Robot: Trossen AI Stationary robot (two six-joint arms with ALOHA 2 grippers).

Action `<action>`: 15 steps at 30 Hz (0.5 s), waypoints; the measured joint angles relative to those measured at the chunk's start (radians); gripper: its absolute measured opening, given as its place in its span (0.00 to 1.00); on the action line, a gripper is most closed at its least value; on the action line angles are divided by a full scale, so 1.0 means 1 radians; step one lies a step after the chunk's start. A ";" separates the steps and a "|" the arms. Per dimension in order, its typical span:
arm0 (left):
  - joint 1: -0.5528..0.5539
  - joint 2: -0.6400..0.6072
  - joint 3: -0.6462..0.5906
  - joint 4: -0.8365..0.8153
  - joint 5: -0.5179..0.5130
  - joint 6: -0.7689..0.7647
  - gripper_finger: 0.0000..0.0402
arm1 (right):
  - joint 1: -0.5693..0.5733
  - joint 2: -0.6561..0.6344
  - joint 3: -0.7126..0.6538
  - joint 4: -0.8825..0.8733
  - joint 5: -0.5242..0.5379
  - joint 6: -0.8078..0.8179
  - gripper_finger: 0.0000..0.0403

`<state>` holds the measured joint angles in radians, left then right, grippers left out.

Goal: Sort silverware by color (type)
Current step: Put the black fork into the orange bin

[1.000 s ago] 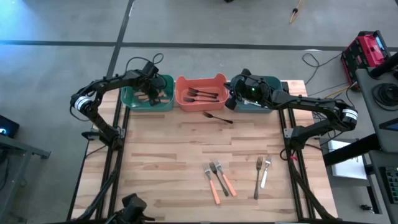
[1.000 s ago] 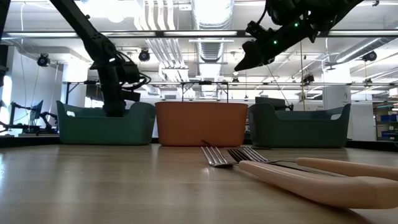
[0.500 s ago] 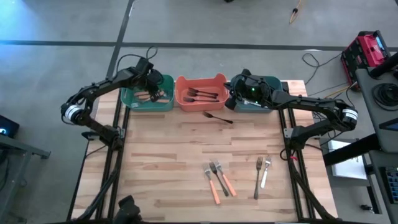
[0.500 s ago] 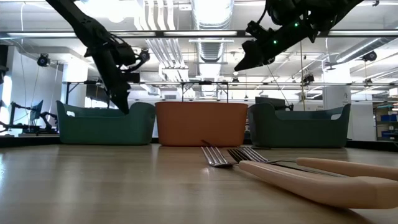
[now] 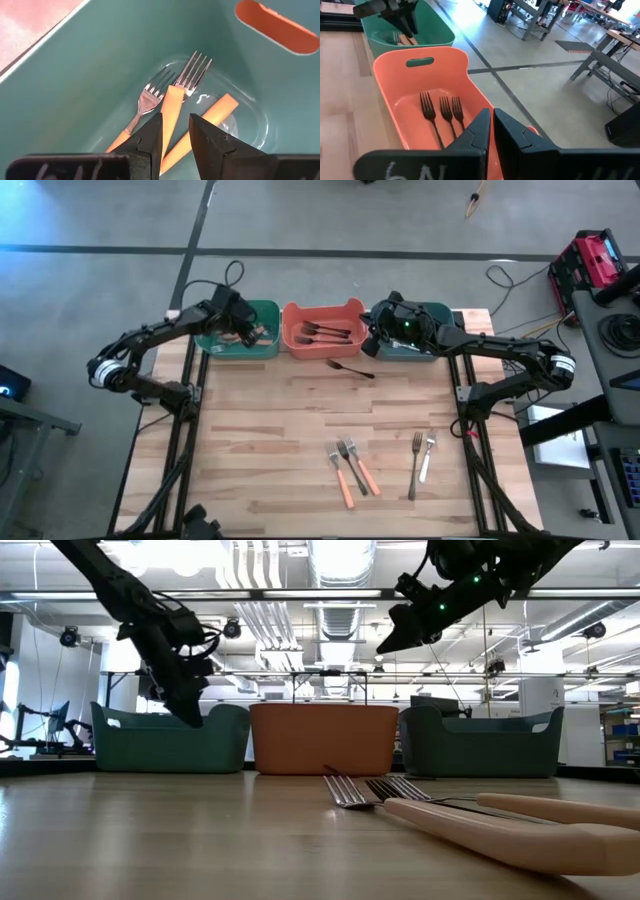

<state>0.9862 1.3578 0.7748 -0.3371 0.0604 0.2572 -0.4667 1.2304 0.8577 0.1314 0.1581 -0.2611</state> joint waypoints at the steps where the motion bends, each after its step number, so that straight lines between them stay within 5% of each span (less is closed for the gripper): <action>1: -0.002 -0.006 -0.013 0.018 0.000 -0.014 0.19 | 0.000 0.000 0.000 0.000 0.000 0.000 0.03; 10: -0.003 -0.026 -0.113 0.180 -0.135 -0.156 0.19 | 0.000 0.000 0.000 0.000 0.000 0.000 0.03; 15: -0.021 -0.037 -0.166 0.248 -0.126 -0.171 0.19 | 0.000 0.000 0.000 0.000 0.000 0.015 0.03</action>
<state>0.9649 1.3206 0.6093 -0.0895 -0.0661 0.0865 -0.4670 1.2304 0.8577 0.1316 0.1581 -0.2461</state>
